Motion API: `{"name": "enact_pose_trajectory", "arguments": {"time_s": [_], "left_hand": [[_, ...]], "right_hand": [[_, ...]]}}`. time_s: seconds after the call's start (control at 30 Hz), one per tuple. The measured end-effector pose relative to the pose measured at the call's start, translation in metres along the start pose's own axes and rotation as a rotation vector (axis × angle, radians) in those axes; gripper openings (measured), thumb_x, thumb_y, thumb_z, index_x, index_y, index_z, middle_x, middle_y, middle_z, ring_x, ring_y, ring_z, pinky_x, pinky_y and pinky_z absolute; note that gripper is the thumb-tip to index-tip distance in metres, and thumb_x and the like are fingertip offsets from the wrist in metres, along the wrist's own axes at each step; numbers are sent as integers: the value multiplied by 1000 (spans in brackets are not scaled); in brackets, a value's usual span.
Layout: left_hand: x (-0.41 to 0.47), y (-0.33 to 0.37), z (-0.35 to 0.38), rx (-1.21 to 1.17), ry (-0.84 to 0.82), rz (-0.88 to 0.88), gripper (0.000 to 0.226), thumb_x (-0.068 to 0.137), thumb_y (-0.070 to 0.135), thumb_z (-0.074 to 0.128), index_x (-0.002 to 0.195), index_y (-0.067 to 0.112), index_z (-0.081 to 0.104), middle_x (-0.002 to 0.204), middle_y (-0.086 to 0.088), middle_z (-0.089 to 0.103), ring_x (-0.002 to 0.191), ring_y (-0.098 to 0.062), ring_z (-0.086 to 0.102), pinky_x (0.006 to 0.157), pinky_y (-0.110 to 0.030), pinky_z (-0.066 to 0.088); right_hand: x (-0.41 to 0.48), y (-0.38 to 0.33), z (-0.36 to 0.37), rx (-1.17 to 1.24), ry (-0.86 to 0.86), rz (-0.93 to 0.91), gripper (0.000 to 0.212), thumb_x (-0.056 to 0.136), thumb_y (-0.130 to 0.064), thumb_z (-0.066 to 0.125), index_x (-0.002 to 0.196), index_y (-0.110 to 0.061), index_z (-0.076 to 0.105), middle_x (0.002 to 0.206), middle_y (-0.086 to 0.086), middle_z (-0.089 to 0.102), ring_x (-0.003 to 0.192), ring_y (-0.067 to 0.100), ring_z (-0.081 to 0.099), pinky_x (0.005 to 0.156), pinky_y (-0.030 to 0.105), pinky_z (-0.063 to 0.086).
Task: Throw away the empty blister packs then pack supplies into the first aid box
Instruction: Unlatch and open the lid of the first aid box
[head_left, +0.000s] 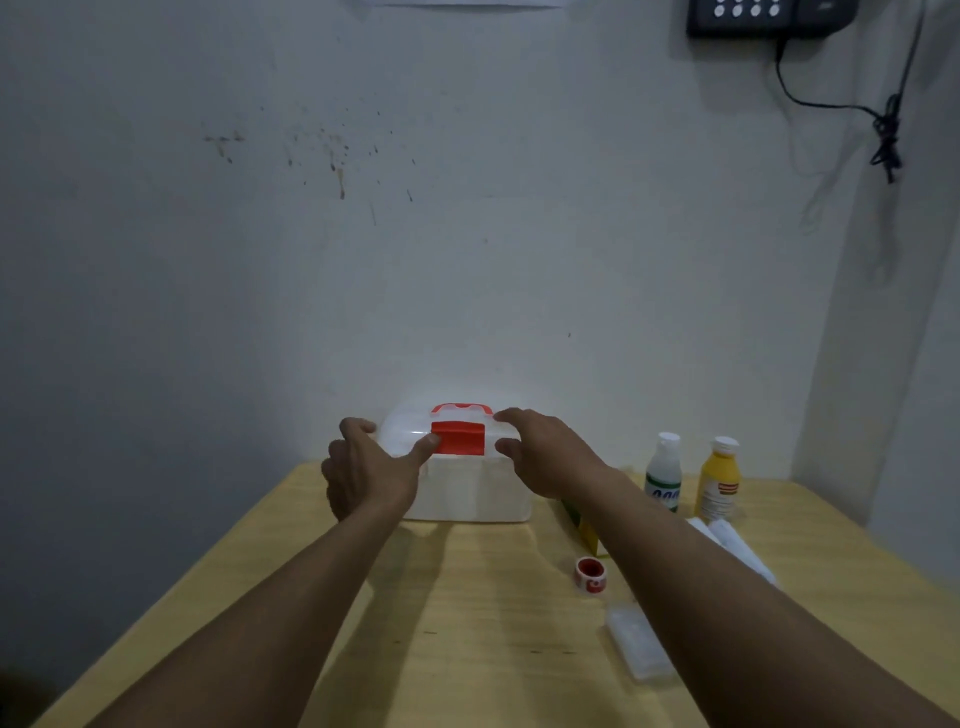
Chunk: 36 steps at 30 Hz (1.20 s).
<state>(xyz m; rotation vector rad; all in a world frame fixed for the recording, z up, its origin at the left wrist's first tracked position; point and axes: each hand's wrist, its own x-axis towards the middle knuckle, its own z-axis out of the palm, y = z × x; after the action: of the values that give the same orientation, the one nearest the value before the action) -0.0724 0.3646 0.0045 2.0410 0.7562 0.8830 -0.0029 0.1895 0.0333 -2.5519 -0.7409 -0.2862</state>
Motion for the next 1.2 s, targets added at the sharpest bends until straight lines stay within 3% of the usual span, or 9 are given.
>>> {"name": "enact_pose_trajectory", "arguments": {"time_s": [0.17, 0.43, 0.7, 0.8, 0.9, 0.97, 1.03, 1.1, 1.2], "left_hand": [[19, -9, -2, -42, -291, 92, 89, 81, 64, 63, 152, 23, 29, 154, -7, 39, 137, -32, 41, 106, -44, 40], [19, -6, -14, 65, -263, 162, 88, 79, 70, 59, 150, 22, 37, 154, -5, 42, 136, -31, 43, 104, -44, 40], [19, 23, -35, 45, -182, 121, 88, 78, 73, 51, 149, 26, 28, 140, -12, 54, 125, -37, 51, 104, -51, 42], [24, 38, -41, -187, -139, -9, 54, 90, 49, 46, 133, 16, 46, 124, -12, 59, 112, -35, 55, 89, -40, 44], [29, 45, -47, -271, -118, -77, 20, 87, 22, 47, 83, 6, 59, 79, -9, 59, 73, -28, 54, 61, -32, 37], [32, 44, -48, -271, -135, -76, 13, 81, 13, 51, 71, 9, 58, 71, -8, 56, 65, -26, 49, 57, -29, 35], [37, 42, -48, -285, -151, -37, 16, 78, 9, 52, 79, 18, 66, 79, -3, 59, 72, -25, 52, 62, -28, 39], [41, 40, -48, -329, -169, -17, 35, 79, 7, 54, 105, 22, 69, 98, 1, 64, 86, -23, 58, 73, -29, 47], [40, 38, -44, -412, -235, -6, 49, 82, 1, 51, 124, 26, 57, 109, -3, 58, 79, -12, 54, 62, -27, 45]], "right_hand": [[-5, 7, 1, 59, -39, 41, 47, 103, -39, 44, 149, -36, 36, 152, 14, 35, 136, 29, 42, 107, 38, 35], [-18, 10, -3, 144, -7, 115, 67, 99, -44, 51, 155, -19, 23, 151, 10, 44, 135, 30, 45, 104, 38, 39], [-22, 1, -19, 378, 173, 173, 66, 90, -59, 58, 141, -22, 40, 142, 11, 53, 122, 27, 55, 89, 33, 43], [-19, -5, -29, 479, 249, 214, 63, 88, -63, 57, 133, -20, 45, 136, 11, 57, 118, 27, 57, 82, 31, 41], [-15, -9, -35, 520, 309, 252, 66, 85, -68, 56, 126, -17, 45, 126, 8, 60, 108, 24, 58, 79, 31, 40], [-13, -10, -35, 532, 327, 262, 69, 83, -72, 54, 123, -17, 45, 117, 3, 57, 99, 19, 55, 77, 31, 41], [-10, -8, -33, 577, 322, 260, 65, 84, -70, 55, 123, -19, 45, 113, 0, 53, 98, 17, 53, 77, 32, 42], [-9, -5, -30, 656, 311, 237, 56, 87, -62, 59, 124, -22, 44, 117, 1, 53, 100, 18, 54, 78, 32, 43], [-9, -1, -28, 721, 284, 190, 51, 89, -50, 64, 129, -28, 41, 119, 2, 51, 103, 20, 54, 82, 34, 44]]}}
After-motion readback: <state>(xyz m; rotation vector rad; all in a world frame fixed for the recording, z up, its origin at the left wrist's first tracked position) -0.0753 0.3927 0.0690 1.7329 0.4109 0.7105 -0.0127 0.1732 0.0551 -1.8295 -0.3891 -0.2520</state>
